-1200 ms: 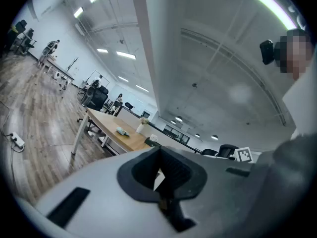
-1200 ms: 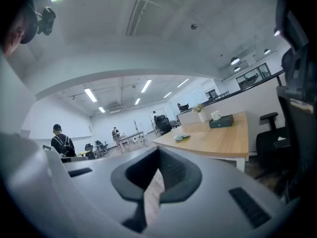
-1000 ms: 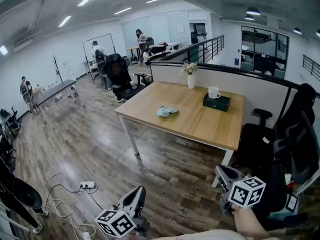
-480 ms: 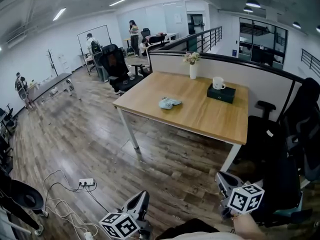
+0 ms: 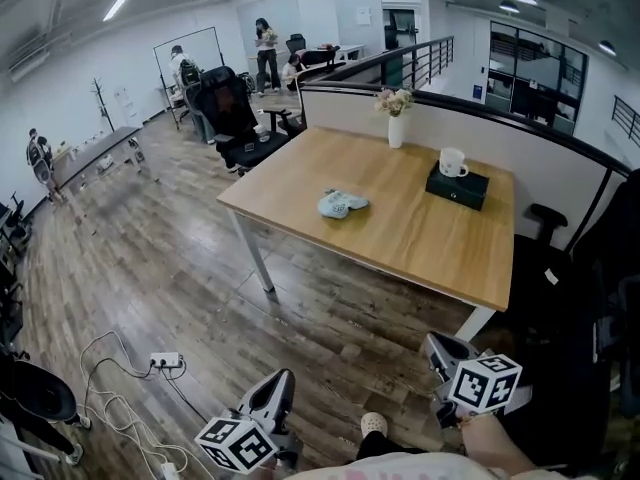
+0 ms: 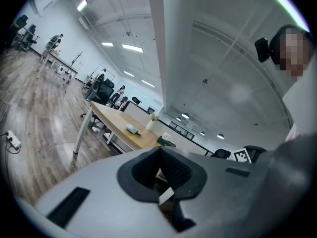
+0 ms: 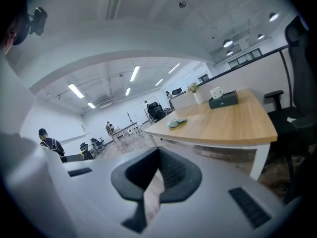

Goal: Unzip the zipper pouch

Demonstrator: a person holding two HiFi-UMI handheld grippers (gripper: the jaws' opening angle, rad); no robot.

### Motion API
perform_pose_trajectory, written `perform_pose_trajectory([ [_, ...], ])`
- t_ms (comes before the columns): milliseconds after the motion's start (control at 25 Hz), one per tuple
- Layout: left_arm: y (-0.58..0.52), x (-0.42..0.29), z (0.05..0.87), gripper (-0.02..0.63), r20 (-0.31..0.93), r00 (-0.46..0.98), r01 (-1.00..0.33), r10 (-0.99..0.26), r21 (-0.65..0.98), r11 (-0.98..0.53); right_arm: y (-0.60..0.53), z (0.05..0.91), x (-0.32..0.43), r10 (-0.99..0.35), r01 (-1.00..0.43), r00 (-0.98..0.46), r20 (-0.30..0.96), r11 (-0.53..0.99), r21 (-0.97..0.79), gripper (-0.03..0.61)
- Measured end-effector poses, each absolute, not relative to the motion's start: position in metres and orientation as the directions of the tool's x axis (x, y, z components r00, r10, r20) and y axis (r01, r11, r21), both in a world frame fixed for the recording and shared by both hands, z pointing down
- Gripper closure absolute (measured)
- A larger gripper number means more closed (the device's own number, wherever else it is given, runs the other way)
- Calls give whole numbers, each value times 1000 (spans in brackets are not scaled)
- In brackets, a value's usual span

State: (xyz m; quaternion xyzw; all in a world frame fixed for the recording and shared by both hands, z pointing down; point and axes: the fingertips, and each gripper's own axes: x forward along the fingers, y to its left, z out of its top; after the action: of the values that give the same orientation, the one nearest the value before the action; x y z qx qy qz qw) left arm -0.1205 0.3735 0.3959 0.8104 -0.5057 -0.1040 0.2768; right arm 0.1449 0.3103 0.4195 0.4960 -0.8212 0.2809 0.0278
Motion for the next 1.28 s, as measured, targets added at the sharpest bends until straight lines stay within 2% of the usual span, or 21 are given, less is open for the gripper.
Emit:
perform_pose_trajectory([
  [400, 241, -99, 372, 612, 58, 406, -782, -912, 539, -314, 154, 399, 152, -759, -801, -570, 313, 429, -418, 580],
  [560, 211, -85, 379, 612, 62, 432, -750, -899, 579, -320, 120, 403, 154, -750, -787, -584, 312, 429, -443, 580],
  [960, 151, -70, 434, 612, 199, 493, -739, -847, 609, -287, 85, 489, 158, -672, -799, -564, 480, 295, -525, 580],
  [1160, 90, -79, 450, 612, 217, 544, -716, -810, 624, -314, 44, 515, 135, -650, -786, -564, 509, 235, -572, 580],
  [1280, 42, -95, 446, 612, 217, 560, -712, -800, 620, -330, 3, 513, 117, -667, -764, -565, 485, 200, -614, 580],
])
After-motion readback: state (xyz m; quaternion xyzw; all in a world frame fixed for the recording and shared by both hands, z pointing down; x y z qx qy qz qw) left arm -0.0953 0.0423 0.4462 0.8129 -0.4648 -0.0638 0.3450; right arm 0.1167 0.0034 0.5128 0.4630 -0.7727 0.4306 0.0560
